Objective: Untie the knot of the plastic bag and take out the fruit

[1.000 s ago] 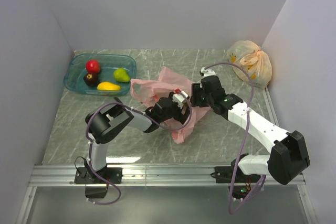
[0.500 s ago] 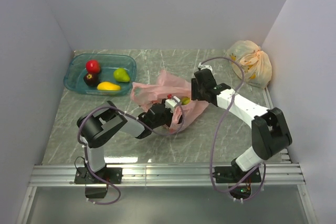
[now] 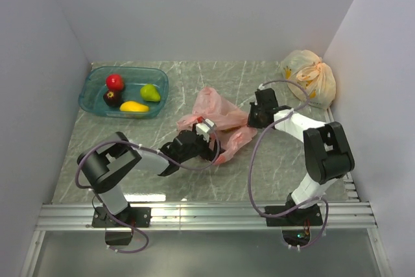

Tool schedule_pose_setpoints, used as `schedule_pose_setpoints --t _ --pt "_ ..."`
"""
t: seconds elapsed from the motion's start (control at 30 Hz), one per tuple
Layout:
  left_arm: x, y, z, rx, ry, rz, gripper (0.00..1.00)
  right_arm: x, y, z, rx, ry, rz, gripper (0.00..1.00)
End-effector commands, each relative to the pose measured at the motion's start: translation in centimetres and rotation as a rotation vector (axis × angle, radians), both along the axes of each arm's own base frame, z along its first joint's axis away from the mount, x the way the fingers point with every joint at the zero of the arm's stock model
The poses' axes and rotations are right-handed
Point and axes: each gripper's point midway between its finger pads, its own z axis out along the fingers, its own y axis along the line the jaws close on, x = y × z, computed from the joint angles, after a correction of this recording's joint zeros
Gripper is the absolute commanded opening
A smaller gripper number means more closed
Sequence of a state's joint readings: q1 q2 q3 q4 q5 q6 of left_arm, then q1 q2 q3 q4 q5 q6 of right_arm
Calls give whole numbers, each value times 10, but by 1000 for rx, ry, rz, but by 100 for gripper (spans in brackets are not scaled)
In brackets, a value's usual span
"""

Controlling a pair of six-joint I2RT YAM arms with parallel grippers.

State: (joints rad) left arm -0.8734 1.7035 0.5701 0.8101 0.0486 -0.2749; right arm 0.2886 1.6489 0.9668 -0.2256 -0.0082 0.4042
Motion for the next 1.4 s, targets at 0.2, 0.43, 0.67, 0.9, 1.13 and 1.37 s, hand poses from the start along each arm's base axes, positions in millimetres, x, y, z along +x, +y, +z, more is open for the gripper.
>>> schedule_pose_setpoints --t 0.2,0.43,0.67,0.9,1.13,1.37 --pt "-19 8 56 -99 -78 29 95 -45 85 10 190 53 374 0" --pt "1 27 72 -34 -192 127 97 -72 112 41 254 39 545 0" --pt "12 19 55 21 -187 117 97 -68 112 48 251 15 544 0" --pt "28 8 15 122 -138 94 97 -69 117 40 269 35 556 0" --pt "45 7 -1 120 -91 126 96 -78 119 30 268 54 571 0" --pt "38 3 -5 109 -42 92 78 -77 118 29 253 45 567 0"
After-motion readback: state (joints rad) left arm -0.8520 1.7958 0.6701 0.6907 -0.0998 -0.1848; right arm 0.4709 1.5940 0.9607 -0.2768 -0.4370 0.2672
